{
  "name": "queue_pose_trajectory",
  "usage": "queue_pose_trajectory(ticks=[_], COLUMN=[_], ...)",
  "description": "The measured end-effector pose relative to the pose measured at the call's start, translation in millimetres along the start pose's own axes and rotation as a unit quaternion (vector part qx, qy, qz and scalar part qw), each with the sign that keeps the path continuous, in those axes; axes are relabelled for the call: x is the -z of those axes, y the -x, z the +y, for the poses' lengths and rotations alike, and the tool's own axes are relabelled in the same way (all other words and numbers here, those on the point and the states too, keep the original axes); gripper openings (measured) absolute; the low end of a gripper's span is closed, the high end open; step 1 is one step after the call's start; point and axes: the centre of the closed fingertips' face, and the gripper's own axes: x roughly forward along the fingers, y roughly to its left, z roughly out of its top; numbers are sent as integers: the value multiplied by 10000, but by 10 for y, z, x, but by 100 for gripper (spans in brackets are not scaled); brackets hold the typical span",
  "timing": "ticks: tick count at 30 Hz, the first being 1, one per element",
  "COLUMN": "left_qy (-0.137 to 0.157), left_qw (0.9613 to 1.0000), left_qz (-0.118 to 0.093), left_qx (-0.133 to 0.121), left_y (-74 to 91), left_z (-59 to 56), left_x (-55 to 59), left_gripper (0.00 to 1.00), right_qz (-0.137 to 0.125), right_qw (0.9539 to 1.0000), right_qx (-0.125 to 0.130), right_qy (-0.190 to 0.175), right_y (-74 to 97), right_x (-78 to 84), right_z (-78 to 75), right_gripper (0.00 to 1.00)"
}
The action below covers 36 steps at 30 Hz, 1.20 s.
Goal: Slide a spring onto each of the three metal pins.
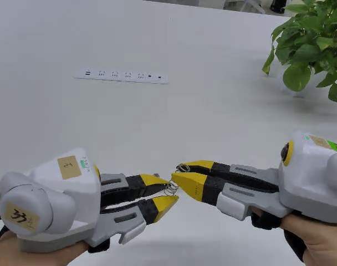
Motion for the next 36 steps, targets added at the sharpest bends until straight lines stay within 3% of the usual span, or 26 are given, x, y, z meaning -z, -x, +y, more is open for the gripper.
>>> queue_pose_trajectory(ticks=[16,36], left_qy=[94,76], left_qw=[10000,9999], left_qz=[0,10], left_qx=[22,131], left_y=[-16,-17], left_z=[1,-41], left_x=[-1,26], left_gripper=[11,10], right_qz=[92,306], right_qw=[9987,9964], right_qx=[-42,-83], right_qy=[495,783], right_y=[-13,-10], right_x=[-13,27], right_z=[47,83], right_gripper=[11,12])
